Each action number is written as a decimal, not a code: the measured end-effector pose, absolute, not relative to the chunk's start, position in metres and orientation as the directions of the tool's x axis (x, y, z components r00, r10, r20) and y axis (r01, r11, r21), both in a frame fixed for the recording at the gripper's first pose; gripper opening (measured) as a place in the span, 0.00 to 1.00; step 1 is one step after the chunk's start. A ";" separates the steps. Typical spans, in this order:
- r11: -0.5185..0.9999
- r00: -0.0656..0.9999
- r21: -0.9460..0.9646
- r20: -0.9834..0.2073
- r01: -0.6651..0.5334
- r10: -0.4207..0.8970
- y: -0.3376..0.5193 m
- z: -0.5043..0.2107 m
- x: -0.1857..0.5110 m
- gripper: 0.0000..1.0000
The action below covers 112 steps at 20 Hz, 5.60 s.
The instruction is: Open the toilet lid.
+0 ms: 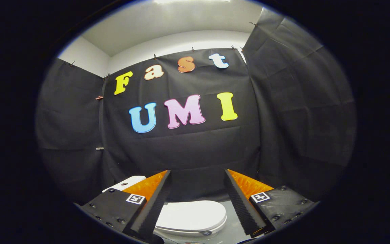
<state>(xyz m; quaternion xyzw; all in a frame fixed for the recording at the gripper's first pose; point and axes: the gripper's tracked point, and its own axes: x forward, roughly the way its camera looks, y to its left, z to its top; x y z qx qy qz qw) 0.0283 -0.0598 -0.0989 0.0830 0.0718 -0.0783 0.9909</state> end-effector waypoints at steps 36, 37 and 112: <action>0.475 0.653 0.599 -0.755 0.644 0.068 -0.092 -0.585 0.012 0.88; 0.462 0.649 0.603 -0.757 0.651 0.075 -0.091 -0.591 0.012 0.85; 0.982 0.787 0.170 -0.594 -0.078 0.166 0.255 -0.362 0.132 0.12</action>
